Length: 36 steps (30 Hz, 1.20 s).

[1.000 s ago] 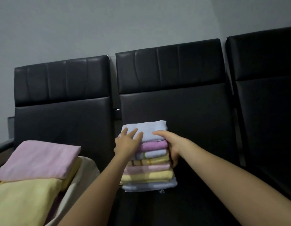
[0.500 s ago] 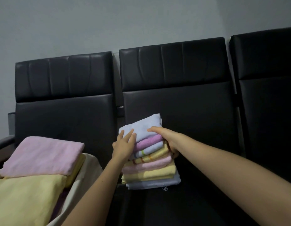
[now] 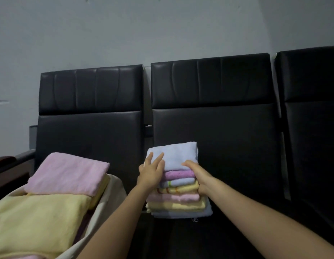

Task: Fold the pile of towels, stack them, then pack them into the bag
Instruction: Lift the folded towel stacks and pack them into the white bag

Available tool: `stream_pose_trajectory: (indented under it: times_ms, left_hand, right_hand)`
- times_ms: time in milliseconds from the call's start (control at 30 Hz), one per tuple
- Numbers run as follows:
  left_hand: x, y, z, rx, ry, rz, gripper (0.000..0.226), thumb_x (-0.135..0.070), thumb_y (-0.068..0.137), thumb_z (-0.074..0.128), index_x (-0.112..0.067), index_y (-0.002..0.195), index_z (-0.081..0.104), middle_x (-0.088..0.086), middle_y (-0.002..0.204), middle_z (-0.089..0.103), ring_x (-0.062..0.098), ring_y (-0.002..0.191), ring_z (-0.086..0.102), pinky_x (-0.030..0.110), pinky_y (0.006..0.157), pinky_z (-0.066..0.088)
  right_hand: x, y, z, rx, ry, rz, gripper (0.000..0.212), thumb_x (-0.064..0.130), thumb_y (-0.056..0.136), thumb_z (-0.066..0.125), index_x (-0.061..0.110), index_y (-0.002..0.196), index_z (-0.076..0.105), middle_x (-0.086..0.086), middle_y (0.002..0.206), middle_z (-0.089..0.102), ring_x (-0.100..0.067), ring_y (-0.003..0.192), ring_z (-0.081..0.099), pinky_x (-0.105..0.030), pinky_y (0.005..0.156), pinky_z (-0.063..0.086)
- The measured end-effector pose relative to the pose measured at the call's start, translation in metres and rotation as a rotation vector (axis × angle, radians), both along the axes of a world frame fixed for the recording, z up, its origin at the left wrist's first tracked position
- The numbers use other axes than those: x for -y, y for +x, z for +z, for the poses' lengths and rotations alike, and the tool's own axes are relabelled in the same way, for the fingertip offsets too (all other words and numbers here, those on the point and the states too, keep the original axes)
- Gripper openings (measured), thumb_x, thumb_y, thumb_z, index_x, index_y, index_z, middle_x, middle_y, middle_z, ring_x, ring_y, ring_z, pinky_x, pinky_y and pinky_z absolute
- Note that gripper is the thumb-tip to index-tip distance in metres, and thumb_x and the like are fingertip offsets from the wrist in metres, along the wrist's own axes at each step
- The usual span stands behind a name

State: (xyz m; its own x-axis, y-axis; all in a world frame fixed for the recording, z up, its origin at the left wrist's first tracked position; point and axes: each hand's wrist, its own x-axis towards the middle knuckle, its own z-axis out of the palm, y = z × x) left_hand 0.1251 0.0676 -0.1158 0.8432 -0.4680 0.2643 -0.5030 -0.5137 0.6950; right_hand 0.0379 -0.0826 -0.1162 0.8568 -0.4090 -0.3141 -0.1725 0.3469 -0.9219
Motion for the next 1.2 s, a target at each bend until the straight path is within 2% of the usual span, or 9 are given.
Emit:
stream_pose_trajectory:
  times_ms: [200,367,467,700,867,967,1033,1133,1200]
  left_hand:
    - [-0.055,-0.022,0.059,0.076,-0.102,-0.173,0.039,-0.018,0.104,0.041,-0.011,0.141,0.047,0.007,0.149,0.04,0.018,0.141,0.032,0.017,0.109,0.02]
    - [-0.161,-0.061,0.086,0.078,-0.127,-0.088,0.025,-0.023,0.103,0.042,-0.024,0.117,0.062,-0.005,0.113,0.064,0.013,0.1,0.063,0.032,0.091,0.05]
    - [-0.227,-0.082,0.091,0.141,-0.079,-0.014,0.025,-0.02,0.101,0.046,-0.019,0.093,0.069,-0.005,0.089,0.069,0.009,0.08,0.064,0.031,0.079,0.054]
    - [-0.338,-0.106,0.069,0.096,0.137,0.045,0.052,-0.066,0.075,0.039,-0.023,0.063,0.064,-0.005,0.066,0.067,0.003,0.06,0.058,0.023,0.067,0.046]
    - [-0.379,-0.131,0.026,0.103,0.555,-0.078,0.041,-0.084,0.076,0.006,-0.08,0.079,0.047,-0.025,0.103,0.056,-0.007,0.101,0.045,0.011,0.098,0.029]
    - [-0.392,-0.14,0.015,0.205,0.676,-0.069,0.041,-0.065,0.094,0.021,-0.057,0.111,0.058,-0.014,0.123,0.06,0.006,0.117,0.048,0.017,0.104,0.033]
    - [-0.4,-0.14,0.014,0.14,0.669,-0.054,0.034,-0.048,0.099,0.036,-0.041,0.122,0.06,-0.026,0.12,0.058,-0.003,0.115,0.049,0.006,0.097,0.033]
    - [-0.408,-0.139,0.004,0.02,0.531,-0.071,0.033,-0.051,0.093,0.048,-0.035,0.112,0.07,-0.022,0.113,0.067,-0.004,0.105,0.059,0.02,0.095,0.047]
    - [-0.407,-0.138,-0.006,-0.067,0.366,-0.054,0.035,-0.056,0.087,0.05,-0.027,0.083,0.07,-0.014,0.079,0.069,-0.001,0.075,0.062,0.026,0.073,0.053]
  right_hand:
    - [-0.012,-0.031,0.047,0.183,-0.047,-0.052,0.057,0.031,0.076,0.071,0.003,0.124,0.061,-0.021,0.102,0.069,-0.036,0.087,0.069,-0.045,0.077,0.057]
    - [-0.042,-0.073,0.118,0.315,-0.09,0.054,0.027,0.028,0.091,0.055,0.006,0.081,0.067,-0.011,0.065,0.068,-0.023,0.057,0.067,-0.028,0.055,0.056]
    - [-0.078,-0.093,0.155,0.342,-0.084,0.143,0.026,0.03,0.089,0.056,0.01,0.073,0.065,-0.007,0.064,0.066,-0.021,0.061,0.066,-0.031,0.067,0.054]
    - [-0.189,-0.099,0.194,0.367,0.145,0.384,0.047,0.053,0.084,0.055,0.013,0.101,0.073,-0.011,0.101,0.071,-0.03,0.1,0.066,-0.044,0.097,0.049]
    - [-0.282,-0.067,0.144,0.374,0.49,0.487,0.069,0.069,0.084,0.044,0.018,0.125,0.066,-0.019,0.124,0.064,-0.038,0.117,0.059,-0.053,0.102,0.043]
    - [-0.33,-0.059,0.081,0.225,0.612,0.528,0.06,0.06,0.083,0.052,0.016,0.119,0.069,-0.021,0.116,0.067,-0.039,0.111,0.061,-0.052,0.097,0.046]
    - [-0.35,-0.061,0.042,0.179,0.594,0.548,0.053,0.046,0.078,0.059,0.01,0.114,0.07,-0.021,0.108,0.071,-0.035,0.103,0.064,-0.048,0.091,0.05]
    - [-0.365,-0.059,0.008,0.19,0.508,0.56,0.048,0.032,0.069,0.065,0.005,0.108,0.07,-0.021,0.107,0.071,-0.033,0.102,0.066,-0.049,0.097,0.049]
    - [-0.369,-0.05,0.004,0.222,0.408,0.548,0.034,0.025,0.076,0.067,0.006,0.104,0.07,-0.019,0.102,0.072,-0.034,0.099,0.067,-0.049,0.096,0.05]
